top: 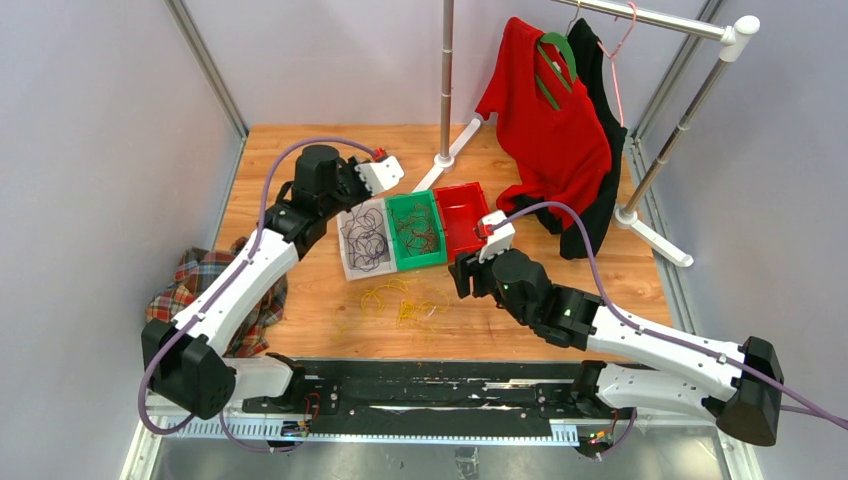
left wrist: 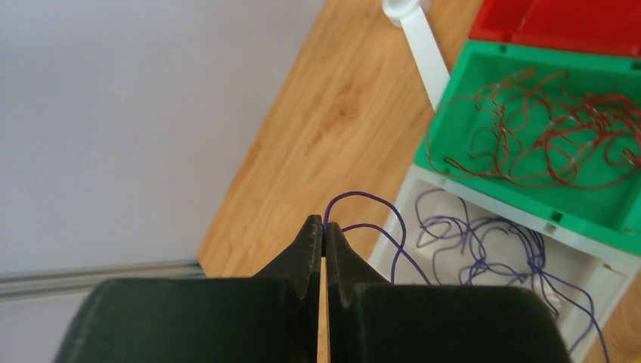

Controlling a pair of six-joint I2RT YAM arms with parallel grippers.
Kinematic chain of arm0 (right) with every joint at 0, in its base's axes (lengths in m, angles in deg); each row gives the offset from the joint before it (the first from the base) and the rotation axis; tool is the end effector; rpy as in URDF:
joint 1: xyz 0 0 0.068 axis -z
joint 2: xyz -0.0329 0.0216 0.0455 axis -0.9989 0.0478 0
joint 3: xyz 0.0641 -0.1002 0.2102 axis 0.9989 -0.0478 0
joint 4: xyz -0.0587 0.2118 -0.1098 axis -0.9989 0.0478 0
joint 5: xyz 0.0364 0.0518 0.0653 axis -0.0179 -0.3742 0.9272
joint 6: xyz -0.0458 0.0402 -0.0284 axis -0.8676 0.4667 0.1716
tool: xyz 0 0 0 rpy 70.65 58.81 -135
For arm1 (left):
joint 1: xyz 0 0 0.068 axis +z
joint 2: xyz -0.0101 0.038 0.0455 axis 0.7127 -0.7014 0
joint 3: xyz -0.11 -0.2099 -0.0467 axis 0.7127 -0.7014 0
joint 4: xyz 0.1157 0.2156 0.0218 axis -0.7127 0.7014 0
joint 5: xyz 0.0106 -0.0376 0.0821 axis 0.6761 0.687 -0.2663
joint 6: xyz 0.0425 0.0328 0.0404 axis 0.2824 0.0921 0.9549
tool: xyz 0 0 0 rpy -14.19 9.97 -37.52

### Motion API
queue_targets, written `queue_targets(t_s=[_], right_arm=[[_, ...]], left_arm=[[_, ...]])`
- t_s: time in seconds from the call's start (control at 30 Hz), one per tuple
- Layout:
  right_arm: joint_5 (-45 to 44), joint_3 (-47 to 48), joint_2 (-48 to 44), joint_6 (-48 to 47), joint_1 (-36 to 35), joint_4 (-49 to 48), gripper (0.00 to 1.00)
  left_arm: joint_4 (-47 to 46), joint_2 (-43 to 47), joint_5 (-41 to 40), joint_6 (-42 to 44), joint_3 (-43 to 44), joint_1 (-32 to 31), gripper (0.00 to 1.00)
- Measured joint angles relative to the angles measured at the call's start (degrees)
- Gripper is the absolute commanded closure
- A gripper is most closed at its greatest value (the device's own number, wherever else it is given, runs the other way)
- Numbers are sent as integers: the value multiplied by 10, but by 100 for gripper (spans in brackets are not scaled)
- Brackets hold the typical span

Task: Untangle the cables

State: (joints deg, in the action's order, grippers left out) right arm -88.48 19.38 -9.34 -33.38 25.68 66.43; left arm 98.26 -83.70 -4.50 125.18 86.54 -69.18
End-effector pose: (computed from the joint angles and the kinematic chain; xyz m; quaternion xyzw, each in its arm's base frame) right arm 0.1365 0.2033 0.2760 -0.1762 0.7687 0.2309 0.5699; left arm 0.2745 -0.1242 0.3218 0.4754 0.6721 0.0787 0.5623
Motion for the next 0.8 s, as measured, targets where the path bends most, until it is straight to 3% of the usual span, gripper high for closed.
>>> queue_targets(t_s=[0.27, 0.57, 0.8], right_arm=[[-3, 0, 8, 8, 4, 8, 38], [-7, 0, 24, 13, 10, 14, 39], [-9, 0, 38, 20, 16, 18, 40]], left_arm=[[19, -33, 5, -3, -38, 0, 100], [-16, -157, -10, -3, 50, 6, 100], [-64, -175, -11, -24, 57, 13, 100]])
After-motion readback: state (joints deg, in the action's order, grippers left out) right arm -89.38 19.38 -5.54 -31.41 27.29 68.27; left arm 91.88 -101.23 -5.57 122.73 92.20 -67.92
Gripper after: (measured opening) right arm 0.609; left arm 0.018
